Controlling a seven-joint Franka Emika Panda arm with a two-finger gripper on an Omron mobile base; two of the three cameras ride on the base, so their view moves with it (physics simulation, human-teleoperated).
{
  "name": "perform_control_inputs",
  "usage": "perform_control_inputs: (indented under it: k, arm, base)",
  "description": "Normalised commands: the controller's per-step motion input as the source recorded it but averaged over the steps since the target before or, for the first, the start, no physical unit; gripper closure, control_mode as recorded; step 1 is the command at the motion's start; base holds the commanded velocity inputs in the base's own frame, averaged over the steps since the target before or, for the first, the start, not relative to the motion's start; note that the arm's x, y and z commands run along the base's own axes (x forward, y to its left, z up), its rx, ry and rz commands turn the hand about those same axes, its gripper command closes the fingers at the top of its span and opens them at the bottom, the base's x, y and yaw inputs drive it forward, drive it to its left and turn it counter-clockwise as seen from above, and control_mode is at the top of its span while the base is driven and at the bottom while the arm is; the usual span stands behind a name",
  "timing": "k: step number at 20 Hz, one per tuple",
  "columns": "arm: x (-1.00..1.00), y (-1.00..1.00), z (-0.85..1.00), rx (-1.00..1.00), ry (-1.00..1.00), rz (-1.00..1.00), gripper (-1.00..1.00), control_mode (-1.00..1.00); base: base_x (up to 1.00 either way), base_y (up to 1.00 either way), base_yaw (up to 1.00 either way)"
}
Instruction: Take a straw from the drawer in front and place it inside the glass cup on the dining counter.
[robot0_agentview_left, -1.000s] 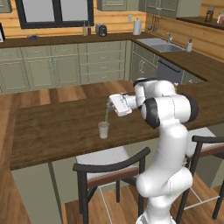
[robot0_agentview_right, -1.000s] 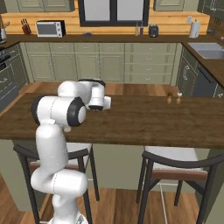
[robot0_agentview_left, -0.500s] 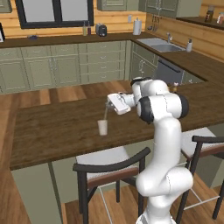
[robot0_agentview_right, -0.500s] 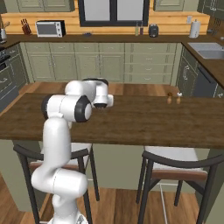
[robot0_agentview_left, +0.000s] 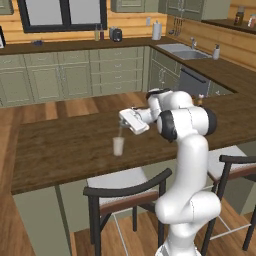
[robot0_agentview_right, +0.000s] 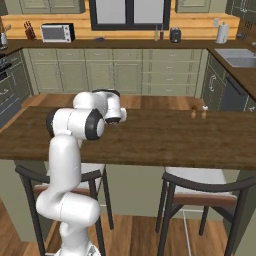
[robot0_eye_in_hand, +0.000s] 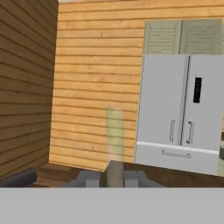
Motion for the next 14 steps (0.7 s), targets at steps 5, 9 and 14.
perform_control_inputs:
  k: [5, 9, 14]
  arm:
    - [-0.06, 0.21, 0.02, 0.0, 0.0, 0.01, 1.0, -1.0]
    - [-0.01, -0.01, 0.0, 0.0, -0.01, 0.04, 1.0, -1.0]
    - [-0.18, -0.1, 0.0, 0.0, -0.05, 0.02, 1.0, -1.0]
  base:
    - [0.0, 0.0, 0.0]
    - [0.0, 0.0, 0.0]
    - [0.0, 0.0, 0.0]
